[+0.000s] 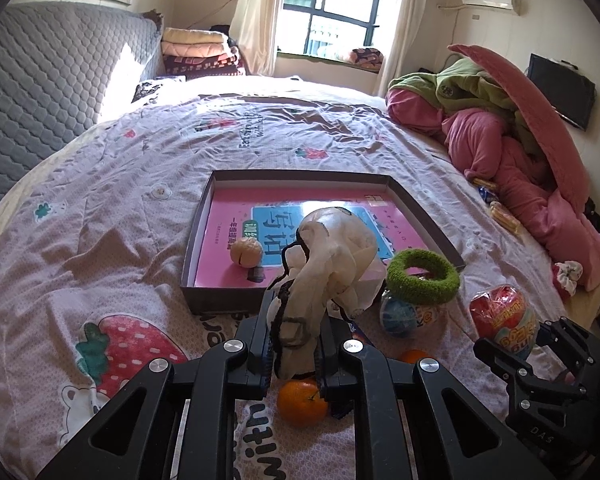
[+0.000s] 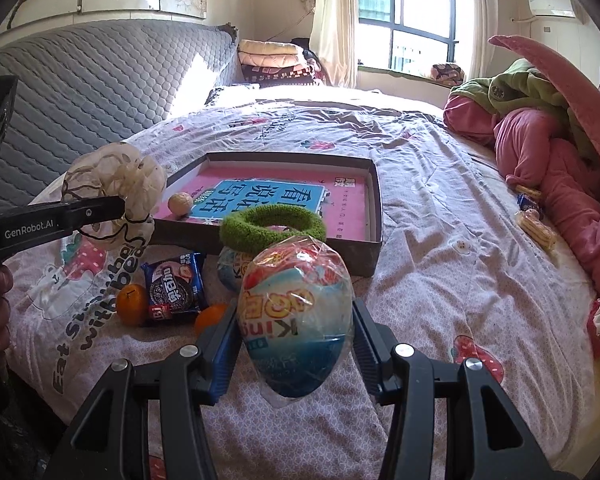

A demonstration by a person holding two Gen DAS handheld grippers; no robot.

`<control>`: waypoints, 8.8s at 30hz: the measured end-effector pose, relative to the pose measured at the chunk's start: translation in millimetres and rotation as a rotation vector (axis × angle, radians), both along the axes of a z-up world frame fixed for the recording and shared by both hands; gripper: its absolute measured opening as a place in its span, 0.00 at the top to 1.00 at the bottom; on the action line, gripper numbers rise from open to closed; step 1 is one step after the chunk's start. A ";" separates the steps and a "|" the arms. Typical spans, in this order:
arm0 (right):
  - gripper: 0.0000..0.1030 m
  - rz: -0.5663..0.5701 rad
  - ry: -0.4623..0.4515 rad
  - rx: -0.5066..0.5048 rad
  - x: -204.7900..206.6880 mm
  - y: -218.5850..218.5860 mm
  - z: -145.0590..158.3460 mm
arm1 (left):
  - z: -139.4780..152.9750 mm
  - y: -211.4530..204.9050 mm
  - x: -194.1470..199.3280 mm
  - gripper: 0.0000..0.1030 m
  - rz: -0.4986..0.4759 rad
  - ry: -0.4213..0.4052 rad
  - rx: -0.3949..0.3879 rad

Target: Organize objects

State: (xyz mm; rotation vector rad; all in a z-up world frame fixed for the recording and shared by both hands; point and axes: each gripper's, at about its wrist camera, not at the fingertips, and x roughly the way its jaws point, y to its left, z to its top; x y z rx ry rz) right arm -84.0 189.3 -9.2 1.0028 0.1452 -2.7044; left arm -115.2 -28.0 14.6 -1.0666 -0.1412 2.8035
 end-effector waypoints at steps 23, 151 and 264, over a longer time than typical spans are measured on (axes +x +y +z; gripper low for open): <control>0.50 0.013 0.083 0.014 5.6 2.8 38.4 | 44.1 -4.7 16.9 0.85 0.002 0.077 -0.009; 0.50 0.106 -0.005 0.014 -159.2 -13.7 27.0 | -10.0 19.3 -127.9 0.84 -0.055 -0.056 -0.055; 0.37 0.003 -0.122 -0.048 -188.5 15.8 -9.9 | -16.6 54.7 -151.0 0.46 -0.041 -0.105 -0.012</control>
